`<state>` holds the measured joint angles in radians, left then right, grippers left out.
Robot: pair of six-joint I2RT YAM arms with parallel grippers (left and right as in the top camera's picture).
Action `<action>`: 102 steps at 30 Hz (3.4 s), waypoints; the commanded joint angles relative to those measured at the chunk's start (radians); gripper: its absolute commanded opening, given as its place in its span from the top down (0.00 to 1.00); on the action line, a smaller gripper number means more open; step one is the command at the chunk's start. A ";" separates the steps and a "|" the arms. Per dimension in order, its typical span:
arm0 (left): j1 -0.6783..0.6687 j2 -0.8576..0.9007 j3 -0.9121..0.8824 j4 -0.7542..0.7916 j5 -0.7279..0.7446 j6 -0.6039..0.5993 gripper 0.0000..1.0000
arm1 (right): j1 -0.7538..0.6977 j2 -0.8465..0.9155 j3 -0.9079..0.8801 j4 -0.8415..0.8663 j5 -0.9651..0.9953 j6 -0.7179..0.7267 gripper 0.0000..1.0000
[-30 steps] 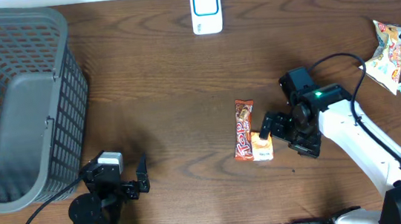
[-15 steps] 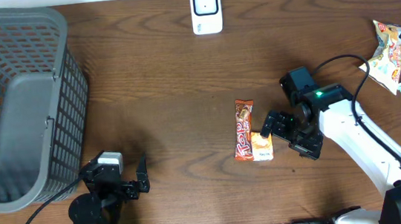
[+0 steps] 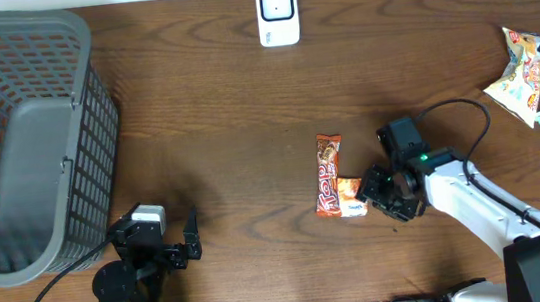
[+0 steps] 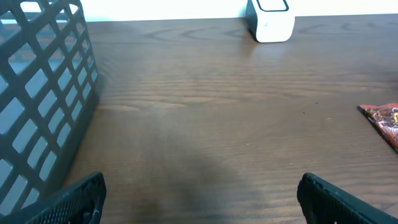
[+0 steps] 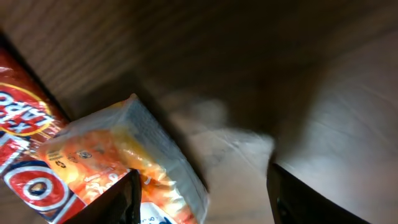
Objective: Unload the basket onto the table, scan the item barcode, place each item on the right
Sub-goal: 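Move the right gripper to the orange tissue pack and grasp it, then lift the tissue pack and carry it toward the scanner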
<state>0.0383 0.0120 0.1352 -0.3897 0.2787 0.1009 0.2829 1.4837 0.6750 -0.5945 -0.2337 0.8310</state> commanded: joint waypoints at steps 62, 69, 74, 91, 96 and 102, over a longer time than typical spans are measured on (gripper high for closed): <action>0.002 -0.002 -0.015 -0.019 -0.003 -0.009 0.02 | -0.353 -0.099 -0.107 0.252 -1.328 -0.357 0.99; 0.002 -0.002 -0.015 -0.019 -0.003 -0.009 0.02 | -0.322 -0.099 -0.107 0.068 -1.328 -0.423 0.99; 0.002 -0.002 -0.015 -0.019 -0.003 -0.009 0.02 | -0.295 -0.099 -0.107 -0.103 -1.327 -0.555 0.99; 0.002 -0.002 -0.015 -0.019 -0.003 -0.009 0.02 | -0.294 -0.099 -0.107 -0.484 -1.327 -1.028 0.99; 0.002 -0.002 -0.015 -0.019 -0.003 -0.009 0.02 | -0.294 -0.099 -0.107 -0.481 -1.327 -1.060 0.99; 0.002 -0.002 -0.015 -0.019 -0.003 -0.009 0.02 | -0.294 -0.099 -0.107 -0.463 -1.325 -1.254 0.99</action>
<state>0.0383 0.0120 0.1352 -0.3897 0.2787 0.1009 -0.0208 1.3956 0.5709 -1.0683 -1.5311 -0.2821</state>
